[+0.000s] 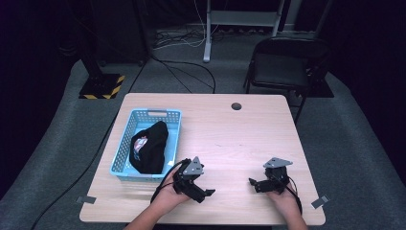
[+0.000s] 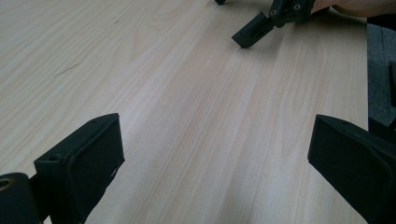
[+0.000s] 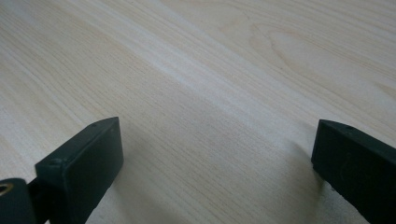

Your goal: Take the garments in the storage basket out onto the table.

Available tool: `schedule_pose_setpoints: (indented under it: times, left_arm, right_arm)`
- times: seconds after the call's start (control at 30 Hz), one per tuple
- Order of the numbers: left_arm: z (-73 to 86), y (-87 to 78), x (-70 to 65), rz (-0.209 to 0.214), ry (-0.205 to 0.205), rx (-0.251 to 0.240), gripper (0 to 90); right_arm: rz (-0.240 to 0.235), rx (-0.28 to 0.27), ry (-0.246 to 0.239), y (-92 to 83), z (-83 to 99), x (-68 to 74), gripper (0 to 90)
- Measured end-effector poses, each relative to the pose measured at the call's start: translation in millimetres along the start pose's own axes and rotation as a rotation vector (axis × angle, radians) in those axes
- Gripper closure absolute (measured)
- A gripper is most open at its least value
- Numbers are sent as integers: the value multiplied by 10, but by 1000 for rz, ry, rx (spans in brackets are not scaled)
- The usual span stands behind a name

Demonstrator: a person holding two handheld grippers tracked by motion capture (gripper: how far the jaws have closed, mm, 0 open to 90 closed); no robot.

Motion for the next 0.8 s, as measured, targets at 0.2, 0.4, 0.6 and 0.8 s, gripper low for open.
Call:
schedule_pose_setpoints:
  times: [0.2, 0.4, 0.6, 0.8]
  left_arm:
    - [-18, -43, 24, -6, -6, -11, 34]
    - [-33, -93, 63, -16, -15, -17, 36]
    - [-41, -131, 91, -21, -23, -20, 39]
    - [-47, -163, 121, -30, -27, -25, 39]
  right_arm:
    - [0, 0, 0, 0, 0, 0, 15]
    - [0, 0, 0, 0, 0, 0, 15]
    - [0, 0, 0, 0, 0, 0, 15]
    - [0, 0, 0, 0, 0, 0, 15]
Point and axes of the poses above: each handheld gripper's, and its own axes: y roughly forward along the jaws, z roughly out of its underside, x roughly to its left, the point moved 7 cm from there along y, roughly forward along the jaws
